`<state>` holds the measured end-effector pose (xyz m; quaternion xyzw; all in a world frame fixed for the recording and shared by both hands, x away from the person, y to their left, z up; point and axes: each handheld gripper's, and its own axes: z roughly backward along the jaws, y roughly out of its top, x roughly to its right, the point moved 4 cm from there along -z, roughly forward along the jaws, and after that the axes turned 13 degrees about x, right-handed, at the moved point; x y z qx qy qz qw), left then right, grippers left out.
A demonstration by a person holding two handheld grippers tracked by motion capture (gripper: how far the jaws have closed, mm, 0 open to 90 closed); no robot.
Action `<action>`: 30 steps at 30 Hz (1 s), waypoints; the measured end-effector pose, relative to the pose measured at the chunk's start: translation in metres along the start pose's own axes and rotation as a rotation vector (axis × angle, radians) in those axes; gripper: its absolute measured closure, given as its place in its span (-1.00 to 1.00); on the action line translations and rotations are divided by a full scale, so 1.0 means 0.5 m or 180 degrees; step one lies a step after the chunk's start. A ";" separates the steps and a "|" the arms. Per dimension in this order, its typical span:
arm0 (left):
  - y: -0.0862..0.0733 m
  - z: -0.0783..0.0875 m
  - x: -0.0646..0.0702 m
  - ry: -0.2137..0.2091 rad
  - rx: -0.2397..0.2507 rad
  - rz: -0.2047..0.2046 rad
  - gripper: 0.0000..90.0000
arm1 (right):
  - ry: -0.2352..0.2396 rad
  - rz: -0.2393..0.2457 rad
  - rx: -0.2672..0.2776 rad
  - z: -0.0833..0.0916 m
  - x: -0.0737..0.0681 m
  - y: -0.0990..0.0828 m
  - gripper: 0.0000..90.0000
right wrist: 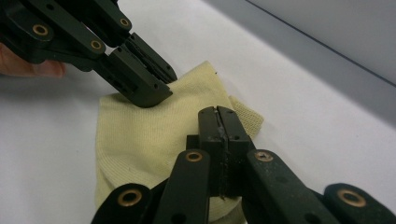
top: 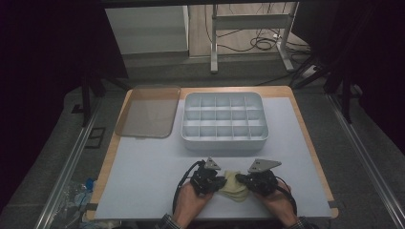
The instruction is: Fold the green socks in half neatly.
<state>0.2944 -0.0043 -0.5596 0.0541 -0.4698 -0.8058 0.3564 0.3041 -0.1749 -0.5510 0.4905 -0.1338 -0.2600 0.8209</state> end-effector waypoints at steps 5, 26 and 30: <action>0.002 0.000 0.001 0.0022 0.0039 -0.0005 0.91 | -0.0015 0.0032 -0.0011 0.000 -0.002 0.002 0.98; 0.015 0.012 0.002 0.0023 0.0070 -0.0044 0.89 | 0.0230 0.0149 -0.0084 -0.007 -0.050 -0.002 0.98; 0.016 0.011 0.002 0.0030 0.0061 -0.0054 0.89 | 0.0309 0.0183 -0.0095 -0.006 -0.061 -0.001 0.98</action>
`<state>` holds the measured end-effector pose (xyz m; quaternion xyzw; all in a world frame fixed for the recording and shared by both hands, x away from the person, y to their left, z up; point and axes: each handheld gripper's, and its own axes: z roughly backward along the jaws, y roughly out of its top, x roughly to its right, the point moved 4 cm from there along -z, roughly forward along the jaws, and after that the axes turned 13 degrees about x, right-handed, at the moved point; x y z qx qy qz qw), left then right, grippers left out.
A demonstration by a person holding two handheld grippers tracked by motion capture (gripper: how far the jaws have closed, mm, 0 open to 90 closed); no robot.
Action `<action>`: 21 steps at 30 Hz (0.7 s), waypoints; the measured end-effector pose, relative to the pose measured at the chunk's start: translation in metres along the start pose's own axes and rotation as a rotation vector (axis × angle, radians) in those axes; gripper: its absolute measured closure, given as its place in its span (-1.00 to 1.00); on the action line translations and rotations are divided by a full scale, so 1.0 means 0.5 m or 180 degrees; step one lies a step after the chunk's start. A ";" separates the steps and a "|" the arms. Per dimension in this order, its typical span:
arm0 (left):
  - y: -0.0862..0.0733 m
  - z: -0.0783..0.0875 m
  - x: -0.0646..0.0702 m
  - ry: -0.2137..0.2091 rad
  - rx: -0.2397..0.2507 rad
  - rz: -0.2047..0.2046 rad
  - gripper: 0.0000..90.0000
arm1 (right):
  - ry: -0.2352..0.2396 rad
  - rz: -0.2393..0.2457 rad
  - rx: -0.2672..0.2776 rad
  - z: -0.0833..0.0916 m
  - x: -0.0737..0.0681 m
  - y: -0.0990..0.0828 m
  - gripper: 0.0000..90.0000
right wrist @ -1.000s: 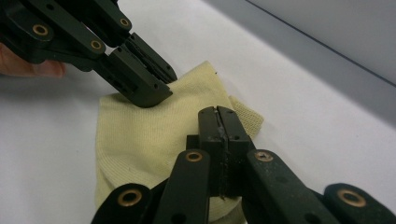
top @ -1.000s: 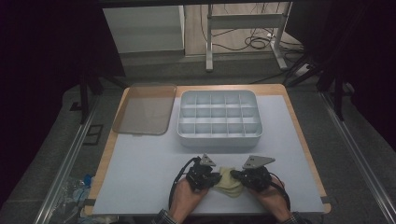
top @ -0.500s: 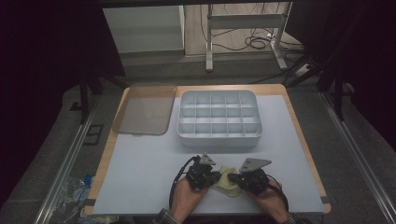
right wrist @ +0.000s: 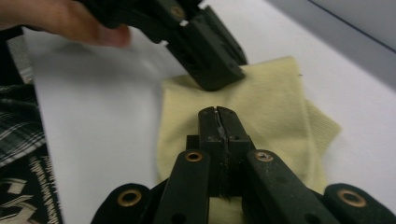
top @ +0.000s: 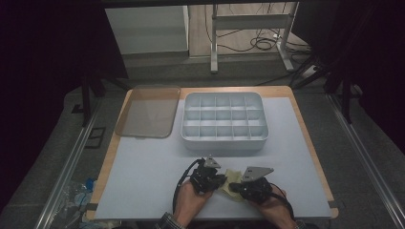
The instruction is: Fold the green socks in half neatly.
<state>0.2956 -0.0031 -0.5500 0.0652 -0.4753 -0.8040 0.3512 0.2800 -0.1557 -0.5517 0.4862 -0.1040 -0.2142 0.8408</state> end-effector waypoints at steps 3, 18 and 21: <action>0.001 -0.001 0.000 -0.0001 0.0005 -0.0005 0.88 | 0.0051 0.0006 -0.0006 -0.001 -0.008 0.000 0.98; -0.038 0.023 0.001 0.0020 -0.0013 0.0039 0.56 | 0.0089 -0.0012 -0.0001 -0.001 -0.012 -0.007 0.98; -0.041 0.018 0.004 -0.0033 0.0024 0.0080 0.62 | 0.0083 -0.0014 0.0001 -0.001 -0.012 -0.007 0.98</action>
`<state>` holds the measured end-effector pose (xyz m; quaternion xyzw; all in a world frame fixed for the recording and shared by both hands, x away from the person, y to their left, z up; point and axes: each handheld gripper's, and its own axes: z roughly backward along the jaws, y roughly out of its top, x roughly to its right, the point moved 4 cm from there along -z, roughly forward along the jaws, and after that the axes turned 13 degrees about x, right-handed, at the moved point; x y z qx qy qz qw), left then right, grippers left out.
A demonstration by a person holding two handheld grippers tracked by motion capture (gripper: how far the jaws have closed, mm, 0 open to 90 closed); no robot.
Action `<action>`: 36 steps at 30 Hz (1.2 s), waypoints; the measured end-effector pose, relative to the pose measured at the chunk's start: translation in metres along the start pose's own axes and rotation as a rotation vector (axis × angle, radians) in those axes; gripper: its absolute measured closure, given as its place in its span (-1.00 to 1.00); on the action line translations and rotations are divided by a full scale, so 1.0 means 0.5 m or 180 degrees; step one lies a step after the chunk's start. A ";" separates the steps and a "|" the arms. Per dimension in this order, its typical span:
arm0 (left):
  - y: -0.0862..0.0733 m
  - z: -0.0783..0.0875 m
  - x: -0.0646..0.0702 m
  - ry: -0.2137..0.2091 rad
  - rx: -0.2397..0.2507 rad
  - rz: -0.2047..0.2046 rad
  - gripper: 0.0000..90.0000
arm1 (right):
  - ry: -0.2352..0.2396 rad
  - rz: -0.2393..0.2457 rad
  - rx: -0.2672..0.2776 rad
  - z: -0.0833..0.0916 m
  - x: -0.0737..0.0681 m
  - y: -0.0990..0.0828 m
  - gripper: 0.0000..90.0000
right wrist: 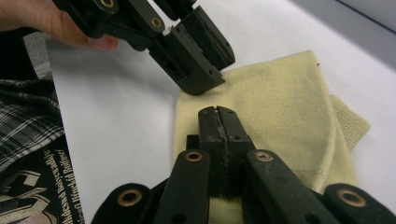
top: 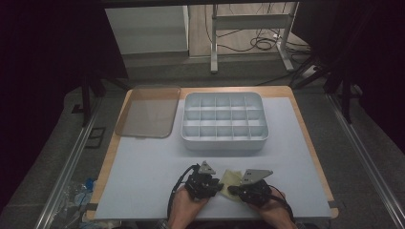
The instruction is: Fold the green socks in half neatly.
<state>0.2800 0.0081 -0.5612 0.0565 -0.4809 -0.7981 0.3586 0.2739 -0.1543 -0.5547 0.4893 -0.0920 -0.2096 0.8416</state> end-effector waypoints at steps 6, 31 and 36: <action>0.004 -0.004 0.000 -0.0068 -0.0022 0.0059 0.85 | -0.0094 0.0053 -0.0014 0.008 0.008 0.006 0.98; 0.045 0.012 0.029 -0.0229 0.0079 -0.0054 0.88 | -0.0322 -0.0052 -0.0007 0.034 0.046 0.004 0.92; 0.049 0.011 0.036 -0.0270 0.0096 -0.0037 0.88 | -0.0479 -0.0036 0.0057 0.067 0.057 0.022 0.78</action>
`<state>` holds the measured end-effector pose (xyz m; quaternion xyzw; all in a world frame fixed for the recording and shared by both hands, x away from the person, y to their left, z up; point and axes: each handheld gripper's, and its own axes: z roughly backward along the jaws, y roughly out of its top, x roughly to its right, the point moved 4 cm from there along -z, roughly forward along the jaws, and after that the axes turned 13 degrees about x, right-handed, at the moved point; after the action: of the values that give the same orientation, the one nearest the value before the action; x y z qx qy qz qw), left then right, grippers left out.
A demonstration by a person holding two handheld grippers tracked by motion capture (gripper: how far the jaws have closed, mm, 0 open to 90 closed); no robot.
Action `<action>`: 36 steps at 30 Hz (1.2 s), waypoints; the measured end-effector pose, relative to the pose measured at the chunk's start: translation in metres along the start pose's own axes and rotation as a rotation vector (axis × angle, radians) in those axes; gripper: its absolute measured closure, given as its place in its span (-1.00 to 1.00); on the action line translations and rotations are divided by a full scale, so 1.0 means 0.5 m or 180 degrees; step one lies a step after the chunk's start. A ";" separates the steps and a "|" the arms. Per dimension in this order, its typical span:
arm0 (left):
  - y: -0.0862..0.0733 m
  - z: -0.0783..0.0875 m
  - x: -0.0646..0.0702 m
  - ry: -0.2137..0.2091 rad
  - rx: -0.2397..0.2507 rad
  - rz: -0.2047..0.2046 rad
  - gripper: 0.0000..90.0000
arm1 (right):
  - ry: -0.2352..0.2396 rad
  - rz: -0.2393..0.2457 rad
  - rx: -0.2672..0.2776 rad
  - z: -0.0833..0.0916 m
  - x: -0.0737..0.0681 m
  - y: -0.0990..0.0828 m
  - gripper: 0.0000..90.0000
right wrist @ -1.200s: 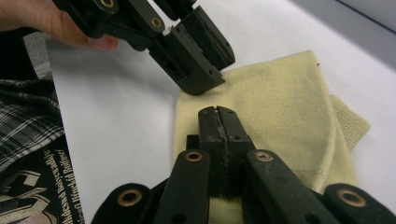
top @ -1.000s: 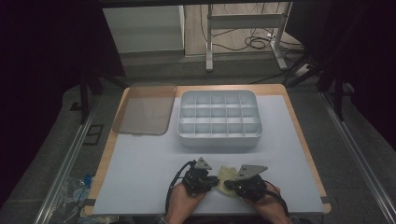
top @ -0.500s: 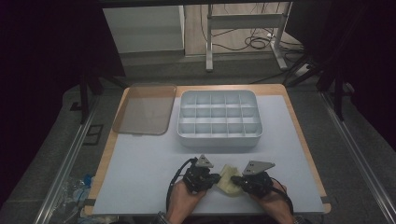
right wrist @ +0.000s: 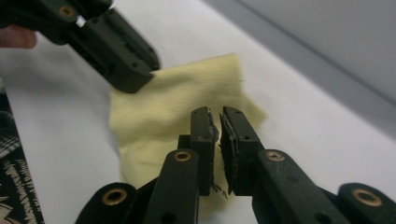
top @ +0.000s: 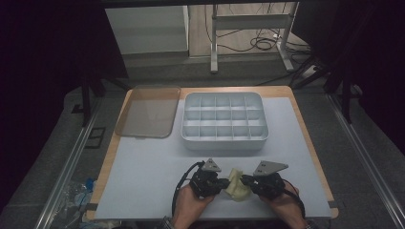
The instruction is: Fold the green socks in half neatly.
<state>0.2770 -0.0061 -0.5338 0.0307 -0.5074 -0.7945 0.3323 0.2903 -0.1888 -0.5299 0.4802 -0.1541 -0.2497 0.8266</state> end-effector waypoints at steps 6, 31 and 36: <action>0.003 -0.004 0.009 -0.0111 0.0007 0.0026 0.84 | -0.0120 -0.0060 -0.0048 0.016 0.021 -0.014 0.63; -0.002 -0.063 0.053 -0.0555 -0.0070 0.0036 0.48 | -0.0270 -0.0152 0.0029 0.023 0.053 -0.014 0.43; -0.005 -0.072 0.054 -0.0555 -0.0084 -0.0033 0.45 | -0.0273 -0.0128 0.0147 0.027 0.056 0.014 0.29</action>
<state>0.2687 -0.0490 -0.5453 -0.0403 -0.5238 -0.8024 0.2831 0.3086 -0.2114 -0.5166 0.4910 -0.1855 -0.2829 0.8028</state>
